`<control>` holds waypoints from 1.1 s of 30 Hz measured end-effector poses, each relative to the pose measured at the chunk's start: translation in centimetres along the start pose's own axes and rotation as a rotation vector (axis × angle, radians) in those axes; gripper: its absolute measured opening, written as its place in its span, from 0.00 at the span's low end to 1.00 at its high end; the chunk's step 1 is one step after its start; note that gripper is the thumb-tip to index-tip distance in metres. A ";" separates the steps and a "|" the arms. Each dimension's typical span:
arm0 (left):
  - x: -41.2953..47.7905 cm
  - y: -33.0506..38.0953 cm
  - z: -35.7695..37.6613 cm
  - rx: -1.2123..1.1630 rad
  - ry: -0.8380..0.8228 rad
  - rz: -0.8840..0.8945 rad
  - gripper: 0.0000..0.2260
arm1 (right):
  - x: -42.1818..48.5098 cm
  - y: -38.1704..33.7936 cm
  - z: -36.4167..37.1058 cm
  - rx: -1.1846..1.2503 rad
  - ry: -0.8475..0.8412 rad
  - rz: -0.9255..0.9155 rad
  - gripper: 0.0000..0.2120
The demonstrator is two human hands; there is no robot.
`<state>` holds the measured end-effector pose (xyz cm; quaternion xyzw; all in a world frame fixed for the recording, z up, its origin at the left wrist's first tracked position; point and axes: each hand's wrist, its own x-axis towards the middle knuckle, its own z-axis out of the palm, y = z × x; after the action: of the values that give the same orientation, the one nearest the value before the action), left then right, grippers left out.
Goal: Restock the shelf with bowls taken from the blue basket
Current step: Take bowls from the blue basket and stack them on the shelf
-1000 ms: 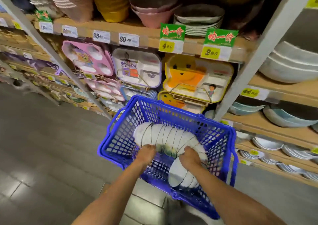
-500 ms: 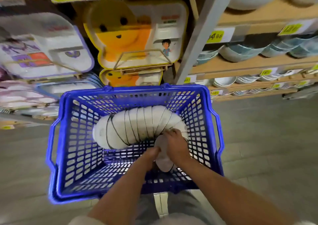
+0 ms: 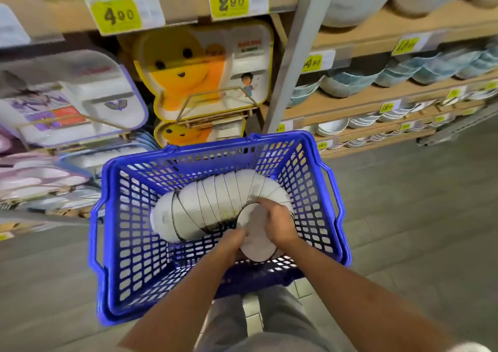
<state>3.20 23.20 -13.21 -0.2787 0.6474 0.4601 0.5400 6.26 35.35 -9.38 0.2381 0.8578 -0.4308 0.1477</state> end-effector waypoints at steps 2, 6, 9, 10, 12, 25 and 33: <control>-1.2 0.3 -0.8 0.079 0.070 0.104 0.13 | -0.1 -1.0 -0.9 0.016 0.060 -0.003 0.28; -4.3 1.6 -2.5 0.015 0.124 0.345 0.09 | -0.1 -3.6 -3.8 0.170 0.148 0.031 0.26; -7.3 4.1 -3.5 -0.076 0.176 0.571 0.08 | -0.4 -7.3 -7.0 0.435 0.226 0.043 0.26; -8.6 5.3 -3.7 -0.121 0.177 0.647 0.09 | -0.6 -8.8 -8.1 0.526 0.250 0.040 0.26; -11.9 7.8 -3.8 -0.246 0.130 0.771 0.13 | -1.1 -11.8 -10.3 0.668 0.269 0.024 0.27; -31.7 17.7 -4.6 -0.623 -0.123 1.114 0.15 | -8.5 -25.9 -20.8 1.027 0.244 -0.296 0.18; -37.9 18.8 -0.6 -0.676 -0.219 1.107 0.19 | -12.9 -26.4 -23.4 1.046 0.487 -0.503 0.19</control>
<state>-3.26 25.43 28.57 -0.0103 0.4563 0.8736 0.1690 1.84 37.01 27.87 0.1612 0.5724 -0.7484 -0.2939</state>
